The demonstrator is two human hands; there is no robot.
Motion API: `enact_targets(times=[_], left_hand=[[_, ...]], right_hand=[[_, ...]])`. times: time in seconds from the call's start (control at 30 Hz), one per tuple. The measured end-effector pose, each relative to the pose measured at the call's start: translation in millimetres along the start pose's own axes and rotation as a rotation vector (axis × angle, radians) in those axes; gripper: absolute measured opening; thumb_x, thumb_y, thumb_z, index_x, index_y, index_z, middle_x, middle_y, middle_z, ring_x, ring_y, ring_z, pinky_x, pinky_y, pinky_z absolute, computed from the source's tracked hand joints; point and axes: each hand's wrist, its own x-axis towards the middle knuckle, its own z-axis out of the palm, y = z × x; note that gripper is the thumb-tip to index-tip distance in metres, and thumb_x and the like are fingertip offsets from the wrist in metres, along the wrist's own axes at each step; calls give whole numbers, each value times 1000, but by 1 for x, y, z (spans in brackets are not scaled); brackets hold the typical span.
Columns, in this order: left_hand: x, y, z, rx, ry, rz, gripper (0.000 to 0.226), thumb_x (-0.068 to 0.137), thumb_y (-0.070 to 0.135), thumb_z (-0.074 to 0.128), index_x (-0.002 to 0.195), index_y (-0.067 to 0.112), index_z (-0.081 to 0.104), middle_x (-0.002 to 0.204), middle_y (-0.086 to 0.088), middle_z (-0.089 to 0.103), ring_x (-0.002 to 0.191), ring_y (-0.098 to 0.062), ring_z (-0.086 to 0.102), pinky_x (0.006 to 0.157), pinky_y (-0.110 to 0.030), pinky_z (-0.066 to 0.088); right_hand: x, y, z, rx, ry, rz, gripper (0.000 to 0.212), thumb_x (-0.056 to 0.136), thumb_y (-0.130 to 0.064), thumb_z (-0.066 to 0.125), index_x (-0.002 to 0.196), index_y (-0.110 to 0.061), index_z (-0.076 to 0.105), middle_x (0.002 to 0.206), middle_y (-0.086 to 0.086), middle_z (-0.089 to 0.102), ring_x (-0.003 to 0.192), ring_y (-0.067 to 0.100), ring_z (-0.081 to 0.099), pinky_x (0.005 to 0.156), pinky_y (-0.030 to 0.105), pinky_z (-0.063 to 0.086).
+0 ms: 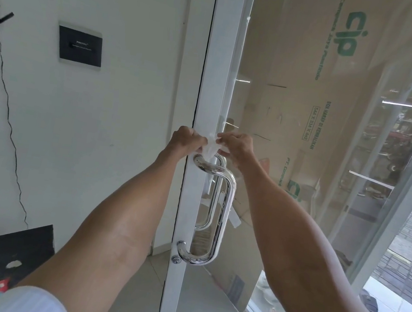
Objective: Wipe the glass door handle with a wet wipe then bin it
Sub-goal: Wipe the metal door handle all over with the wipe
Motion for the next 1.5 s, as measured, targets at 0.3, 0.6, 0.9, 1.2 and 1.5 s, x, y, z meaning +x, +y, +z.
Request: enact_targets(times=[0.3, 0.6, 0.9, 1.2, 1.5], left_hand=[[3, 0, -3, -253, 75, -43, 16, 88, 3, 54, 74, 9, 59, 73, -11, 70, 47, -8, 68, 60, -23, 56], [3, -4, -6, -168, 189, -57, 19, 84, -3, 49, 74, 12, 55, 83, -11, 71, 67, -23, 74, 73, -35, 62], [-7, -10, -10, -74, 144, -70, 28, 86, -4, 44, 75, 10, 67, 89, -9, 68, 65, -22, 70, 70, -32, 60], [-10, -23, -7, -15, 36, -109, 26, 77, -1, 63, 99, 4, 75, 96, -8, 68, 74, -18, 67, 62, -24, 58], [-8, -32, 2, -21, -109, -243, 18, 75, 3, 72, 91, -2, 69, 83, -17, 73, 65, -20, 70, 67, -28, 58]], right_hand=[[8, 5, -1, -192, 132, -53, 37, 73, 9, 53, 61, -21, 70, 74, 4, 68, 78, 25, 67, 80, 44, 60], [2, -2, 1, -41, 8, -28, 51, 77, 23, 49, 121, 0, 60, 74, 8, 54, 67, 18, 56, 77, 38, 57], [2, 0, -1, -109, 191, 80, 33, 69, 8, 82, 93, -3, 63, 101, 18, 65, 74, 27, 69, 47, 27, 59], [20, 13, 7, -349, 304, -73, 25, 69, -4, 83, 61, -15, 62, 83, 9, 72, 85, 23, 69, 85, 36, 58], [21, 24, 14, -655, 227, -216, 12, 74, -8, 81, 77, -5, 69, 85, 13, 71, 79, 23, 63, 74, 33, 54]])
